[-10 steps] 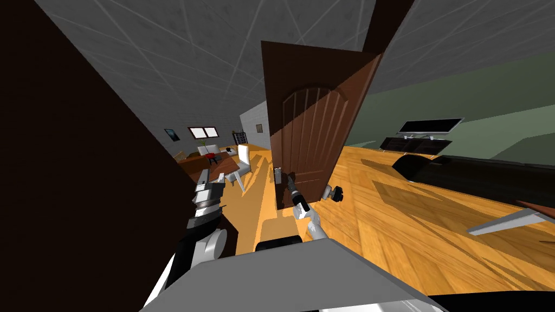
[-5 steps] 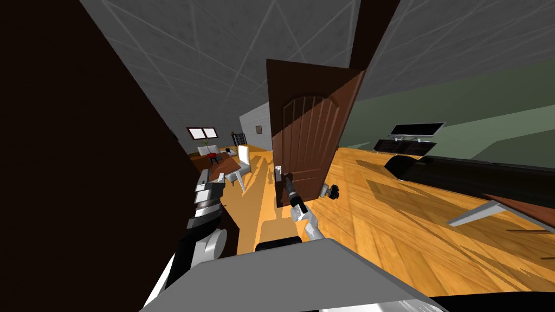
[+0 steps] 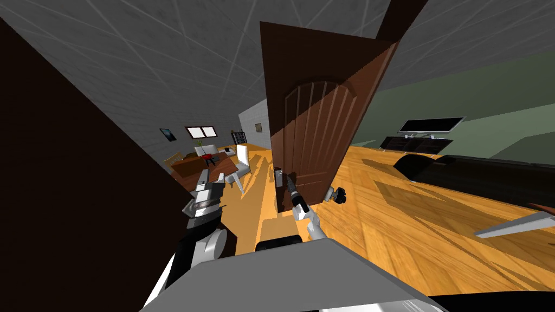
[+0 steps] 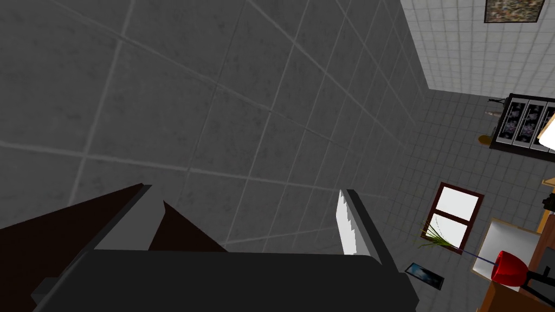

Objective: Push the door open

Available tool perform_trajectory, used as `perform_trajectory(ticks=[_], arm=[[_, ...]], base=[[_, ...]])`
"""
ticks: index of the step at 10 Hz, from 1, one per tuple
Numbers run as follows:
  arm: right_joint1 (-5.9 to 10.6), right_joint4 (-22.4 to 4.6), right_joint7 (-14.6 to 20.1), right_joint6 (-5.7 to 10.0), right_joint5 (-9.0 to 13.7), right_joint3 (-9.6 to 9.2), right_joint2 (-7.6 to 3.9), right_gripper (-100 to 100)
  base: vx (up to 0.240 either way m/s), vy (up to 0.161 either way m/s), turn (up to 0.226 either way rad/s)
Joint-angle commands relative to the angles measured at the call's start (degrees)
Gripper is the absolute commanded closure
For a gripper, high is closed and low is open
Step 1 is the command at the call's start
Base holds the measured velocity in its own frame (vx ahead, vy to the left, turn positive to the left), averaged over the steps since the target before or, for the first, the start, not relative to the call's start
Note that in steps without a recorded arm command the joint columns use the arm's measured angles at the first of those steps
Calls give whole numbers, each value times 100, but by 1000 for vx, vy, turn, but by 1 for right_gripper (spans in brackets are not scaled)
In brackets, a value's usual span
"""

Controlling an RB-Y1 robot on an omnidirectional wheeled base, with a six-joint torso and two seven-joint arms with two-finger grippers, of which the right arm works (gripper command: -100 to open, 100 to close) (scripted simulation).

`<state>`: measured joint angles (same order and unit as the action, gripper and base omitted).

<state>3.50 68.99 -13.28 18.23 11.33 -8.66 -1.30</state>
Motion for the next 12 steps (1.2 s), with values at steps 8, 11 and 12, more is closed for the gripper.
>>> perform_trajectory(ticks=[8,11,12], arm=[[85,-112,-28,74,-25,77,324,100],[85,-112,-28,74,-25,77,324,100],[85,-112,-28,74,-25,77,324,100]], base=[[119,63,10],[-12,-9,6],[0,0,0]])
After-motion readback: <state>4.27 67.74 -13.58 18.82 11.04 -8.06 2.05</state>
